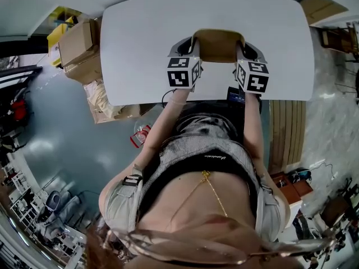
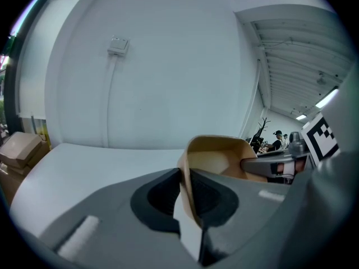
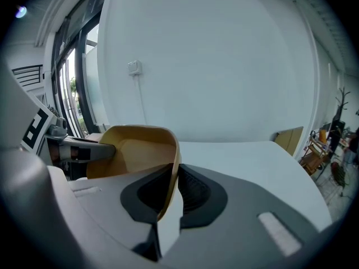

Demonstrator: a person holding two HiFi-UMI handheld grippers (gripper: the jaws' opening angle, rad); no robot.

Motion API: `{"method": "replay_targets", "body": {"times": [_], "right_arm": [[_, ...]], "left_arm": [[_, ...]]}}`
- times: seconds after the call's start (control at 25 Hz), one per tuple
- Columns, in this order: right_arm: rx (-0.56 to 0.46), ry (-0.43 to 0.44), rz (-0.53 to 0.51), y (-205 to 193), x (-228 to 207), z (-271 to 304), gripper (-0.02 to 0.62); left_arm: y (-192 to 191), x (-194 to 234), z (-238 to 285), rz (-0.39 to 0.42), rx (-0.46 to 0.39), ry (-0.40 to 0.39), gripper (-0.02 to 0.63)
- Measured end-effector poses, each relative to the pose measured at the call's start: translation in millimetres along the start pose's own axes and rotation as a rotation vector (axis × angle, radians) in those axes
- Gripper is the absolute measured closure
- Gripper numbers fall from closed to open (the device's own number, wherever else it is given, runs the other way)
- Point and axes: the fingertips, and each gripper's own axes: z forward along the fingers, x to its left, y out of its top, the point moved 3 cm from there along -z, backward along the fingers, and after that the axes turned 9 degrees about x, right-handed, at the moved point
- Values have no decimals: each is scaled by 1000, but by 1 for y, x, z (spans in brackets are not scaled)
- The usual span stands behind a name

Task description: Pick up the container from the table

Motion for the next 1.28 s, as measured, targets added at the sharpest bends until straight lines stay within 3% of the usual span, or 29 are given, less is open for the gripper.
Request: {"method": "replay_targets", "body": {"times": [0.6, 1.28], "right_arm": [[-74, -14, -26, 29, 8, -29, 545], [-96, -11, -60, 36, 12, -35, 543]], "left_arm": [[30, -6, -27, 20, -75, -8, 578], [35, -6, -36, 20, -102, 2, 578]]}}
